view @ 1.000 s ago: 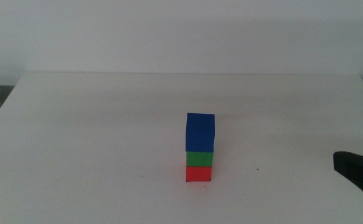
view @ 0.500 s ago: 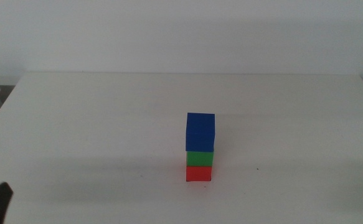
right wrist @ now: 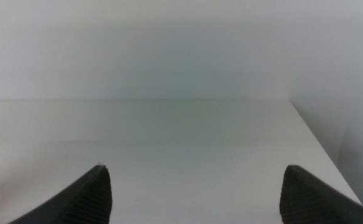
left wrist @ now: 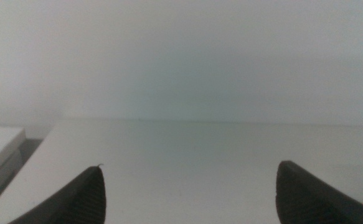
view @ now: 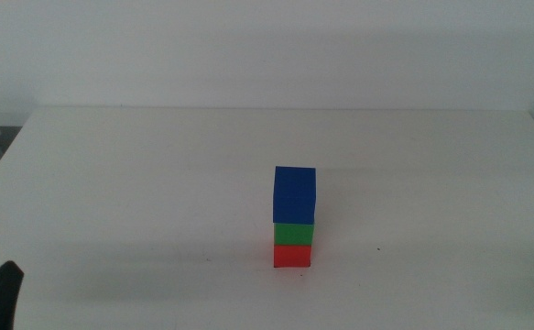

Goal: Stack red cubes first, then green, then blue cubes in a specific spot.

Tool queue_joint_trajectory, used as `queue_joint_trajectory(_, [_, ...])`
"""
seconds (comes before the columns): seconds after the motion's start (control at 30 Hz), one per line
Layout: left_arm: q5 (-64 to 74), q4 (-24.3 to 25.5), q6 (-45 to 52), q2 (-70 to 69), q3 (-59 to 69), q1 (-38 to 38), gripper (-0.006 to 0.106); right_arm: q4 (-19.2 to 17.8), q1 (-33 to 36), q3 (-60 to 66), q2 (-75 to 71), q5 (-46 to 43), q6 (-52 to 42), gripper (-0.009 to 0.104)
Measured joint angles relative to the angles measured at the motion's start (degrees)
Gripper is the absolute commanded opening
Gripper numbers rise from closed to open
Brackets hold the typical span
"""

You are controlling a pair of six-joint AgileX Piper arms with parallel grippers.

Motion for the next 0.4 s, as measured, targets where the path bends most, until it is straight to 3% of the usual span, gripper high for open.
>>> queue_joint_trajectory(0.4, [-1.3,-1.2,0.0,0.0,0.2,0.0,0.094,-0.4,0.0,0.0,0.0,-0.8,0.0,0.092])
